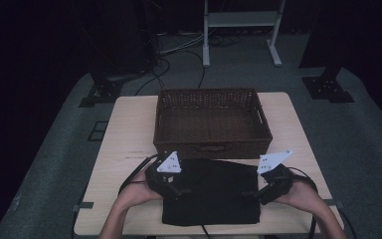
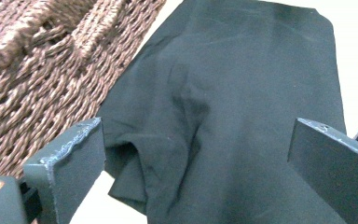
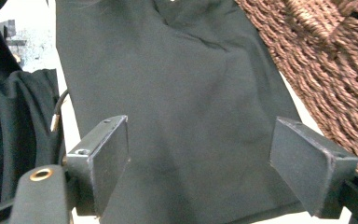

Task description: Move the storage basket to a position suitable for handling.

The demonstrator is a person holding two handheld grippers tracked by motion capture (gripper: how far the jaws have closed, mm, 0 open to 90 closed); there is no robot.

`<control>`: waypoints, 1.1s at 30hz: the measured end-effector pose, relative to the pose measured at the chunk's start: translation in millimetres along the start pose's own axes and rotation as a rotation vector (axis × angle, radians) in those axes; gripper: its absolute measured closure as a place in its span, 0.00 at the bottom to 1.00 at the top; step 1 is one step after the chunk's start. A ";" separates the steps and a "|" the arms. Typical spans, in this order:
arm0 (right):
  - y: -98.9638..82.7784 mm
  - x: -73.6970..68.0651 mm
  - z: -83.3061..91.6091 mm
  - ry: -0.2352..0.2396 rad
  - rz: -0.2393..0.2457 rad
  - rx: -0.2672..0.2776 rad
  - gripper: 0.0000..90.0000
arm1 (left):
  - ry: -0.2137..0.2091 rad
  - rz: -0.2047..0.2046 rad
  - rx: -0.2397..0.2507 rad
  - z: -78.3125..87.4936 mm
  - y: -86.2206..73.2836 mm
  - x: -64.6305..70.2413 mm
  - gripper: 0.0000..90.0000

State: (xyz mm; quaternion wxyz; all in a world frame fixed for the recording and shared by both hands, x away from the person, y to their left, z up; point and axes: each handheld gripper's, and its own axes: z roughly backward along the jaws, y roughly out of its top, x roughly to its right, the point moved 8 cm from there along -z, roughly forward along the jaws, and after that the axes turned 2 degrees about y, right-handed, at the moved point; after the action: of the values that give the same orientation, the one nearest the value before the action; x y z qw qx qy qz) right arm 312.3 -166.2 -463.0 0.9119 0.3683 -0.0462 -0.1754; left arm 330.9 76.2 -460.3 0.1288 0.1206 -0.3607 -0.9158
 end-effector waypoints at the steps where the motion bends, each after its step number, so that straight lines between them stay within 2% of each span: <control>1: 0.3 0.0 -1.5 0.001 0.001 -0.005 0.21 | -0.006 -0.004 -0.006 -2.6 1.1 0.8 0.04; 17: 3.3 1.5 -24.6 0.018 0.025 -0.057 0.21 | -0.039 -0.008 -0.051 -25.8 2.2 4.9 0.05; 20: 2.8 2.6 -29.3 0.008 0.037 -0.069 0.21 | -0.036 -0.011 -0.053 -30.5 1.8 5.6 0.05; 33: -4.7 5.8 -53.3 0.024 0.023 -0.126 0.21 | -0.069 -0.016 -0.099 -53.3 -1.7 7.9 0.06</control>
State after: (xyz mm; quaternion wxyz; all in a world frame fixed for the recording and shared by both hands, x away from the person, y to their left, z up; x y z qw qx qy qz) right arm 327.7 -136.5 -505.1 0.9357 0.3115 -0.0282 -0.1631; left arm 340.0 41.2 -500.3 0.1149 0.0853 -0.3181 -0.9372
